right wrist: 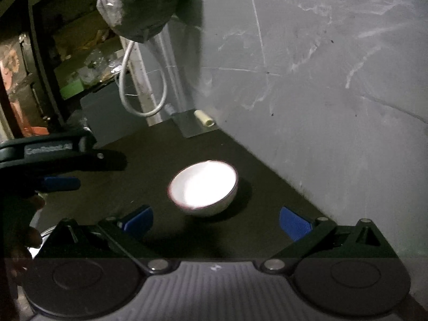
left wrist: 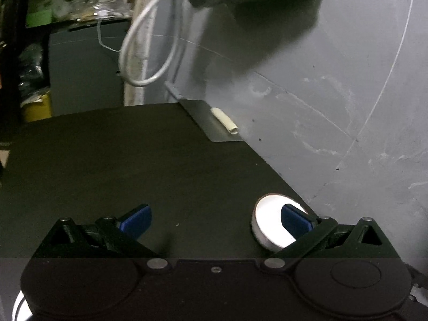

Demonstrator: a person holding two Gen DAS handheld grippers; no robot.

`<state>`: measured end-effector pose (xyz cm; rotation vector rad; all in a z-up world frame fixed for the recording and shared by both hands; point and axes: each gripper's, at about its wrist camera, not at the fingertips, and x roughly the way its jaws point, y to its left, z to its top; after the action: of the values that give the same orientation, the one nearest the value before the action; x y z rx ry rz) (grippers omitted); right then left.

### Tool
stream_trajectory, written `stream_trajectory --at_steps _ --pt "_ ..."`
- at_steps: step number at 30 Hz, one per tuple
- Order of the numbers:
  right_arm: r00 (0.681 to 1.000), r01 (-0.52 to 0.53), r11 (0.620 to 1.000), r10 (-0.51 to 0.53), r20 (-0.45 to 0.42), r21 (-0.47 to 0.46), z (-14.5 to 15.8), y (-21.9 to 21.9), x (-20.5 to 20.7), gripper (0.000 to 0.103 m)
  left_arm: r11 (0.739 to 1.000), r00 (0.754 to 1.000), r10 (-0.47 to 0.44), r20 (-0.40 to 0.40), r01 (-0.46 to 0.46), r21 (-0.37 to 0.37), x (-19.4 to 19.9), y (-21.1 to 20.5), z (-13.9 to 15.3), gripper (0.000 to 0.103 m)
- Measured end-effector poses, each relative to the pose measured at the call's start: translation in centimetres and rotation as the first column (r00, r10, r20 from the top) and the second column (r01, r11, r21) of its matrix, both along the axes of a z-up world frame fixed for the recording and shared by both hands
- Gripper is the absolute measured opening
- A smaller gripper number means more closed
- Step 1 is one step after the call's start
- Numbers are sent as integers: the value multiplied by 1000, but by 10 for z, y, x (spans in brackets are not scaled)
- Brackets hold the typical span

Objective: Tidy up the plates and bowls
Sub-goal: 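Move both tools to the second red-rimmed white bowl, then grasp the second white bowl rim with the left tool while the right tool grips it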

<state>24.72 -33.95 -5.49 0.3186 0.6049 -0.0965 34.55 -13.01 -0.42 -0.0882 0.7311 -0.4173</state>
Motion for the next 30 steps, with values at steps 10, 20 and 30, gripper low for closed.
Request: stream_trajectory --at_steps 10,20,30 --pt "999 24 998 -22 -27 58 -19 -15 30 103 995 993 -61 -98 69 79 39 -31 -24 102" --pt "998 35 997 -31 -53 74 -28 -25 45 95 995 979 -54 -199 69 69 56 -40 -41 98" --pt "998 6 998 -2 -64 68 -29 -23 51 76 987 965 -140 -221 153 41 54 -59 -48 74"
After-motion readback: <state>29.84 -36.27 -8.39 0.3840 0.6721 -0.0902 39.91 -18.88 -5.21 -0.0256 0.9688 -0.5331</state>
